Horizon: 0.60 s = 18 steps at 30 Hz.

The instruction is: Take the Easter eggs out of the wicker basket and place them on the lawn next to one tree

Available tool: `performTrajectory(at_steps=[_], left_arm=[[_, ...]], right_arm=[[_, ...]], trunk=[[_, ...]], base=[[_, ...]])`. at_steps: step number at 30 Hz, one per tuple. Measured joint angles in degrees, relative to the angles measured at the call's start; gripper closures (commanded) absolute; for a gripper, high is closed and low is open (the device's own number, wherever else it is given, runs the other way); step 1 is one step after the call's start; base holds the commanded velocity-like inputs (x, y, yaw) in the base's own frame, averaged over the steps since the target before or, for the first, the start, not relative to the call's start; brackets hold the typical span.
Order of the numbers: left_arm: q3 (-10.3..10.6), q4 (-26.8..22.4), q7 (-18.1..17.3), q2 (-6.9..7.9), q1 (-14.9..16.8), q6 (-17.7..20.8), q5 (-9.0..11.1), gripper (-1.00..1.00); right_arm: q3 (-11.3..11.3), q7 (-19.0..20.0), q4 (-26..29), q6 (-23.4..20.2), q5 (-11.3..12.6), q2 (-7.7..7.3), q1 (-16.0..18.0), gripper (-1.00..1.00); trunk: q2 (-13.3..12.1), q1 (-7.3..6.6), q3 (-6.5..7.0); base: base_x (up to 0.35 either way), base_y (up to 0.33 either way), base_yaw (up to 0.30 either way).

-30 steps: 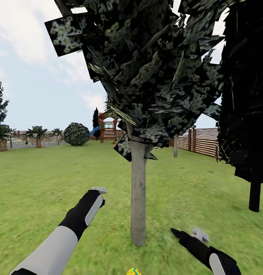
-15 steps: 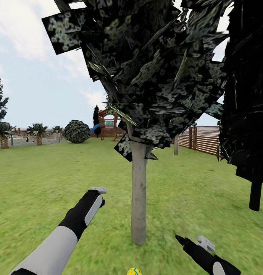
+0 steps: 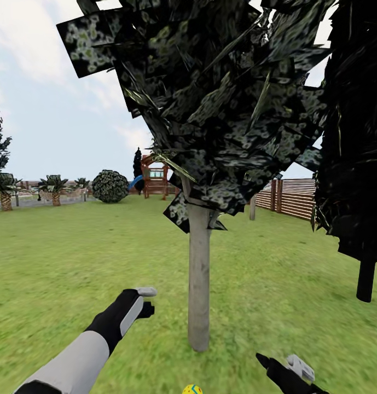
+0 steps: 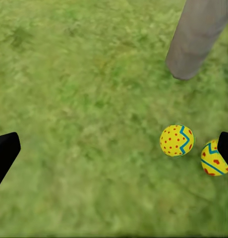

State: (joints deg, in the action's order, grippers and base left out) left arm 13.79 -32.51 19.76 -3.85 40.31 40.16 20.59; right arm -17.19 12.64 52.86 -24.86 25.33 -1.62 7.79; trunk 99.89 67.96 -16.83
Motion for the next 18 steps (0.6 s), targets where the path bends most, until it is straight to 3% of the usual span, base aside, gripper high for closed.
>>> performTrajectory(at_steps=[7, 13, 18], left_arm=[[0.01, 1.88, -1.09, 0.12, -0.23, -4.74, -0.35, -1.00], [-0.08, 6.45, -1.26, 0.18, -0.67, -10.24, -0.50, -1.00], [-0.10, 13.00, -1.35, 0.26, -0.82, -16.75, -0.55, -1.00]], right_arm=[[1.53, 0.46, -4.37, 3.76, 0.02, 0.13, 0.00, -1.00], [1.49, 0.37, -5.13, 3.94, 0.11, 0.03, 0.00, -1.00], [1.40, 0.18, -7.51, 3.65, -0.05, -1.65, -0.07, -1.00]], trunk=[[-2.81, -1.54, 1.24], [-5.22, -2.86, 2.11], [-7.22, -3.96, 2.61]], base=[[0.000, 0.000, 0.000], [0.000, 0.000, 0.000], [0.000, 0.000, 0.000]])
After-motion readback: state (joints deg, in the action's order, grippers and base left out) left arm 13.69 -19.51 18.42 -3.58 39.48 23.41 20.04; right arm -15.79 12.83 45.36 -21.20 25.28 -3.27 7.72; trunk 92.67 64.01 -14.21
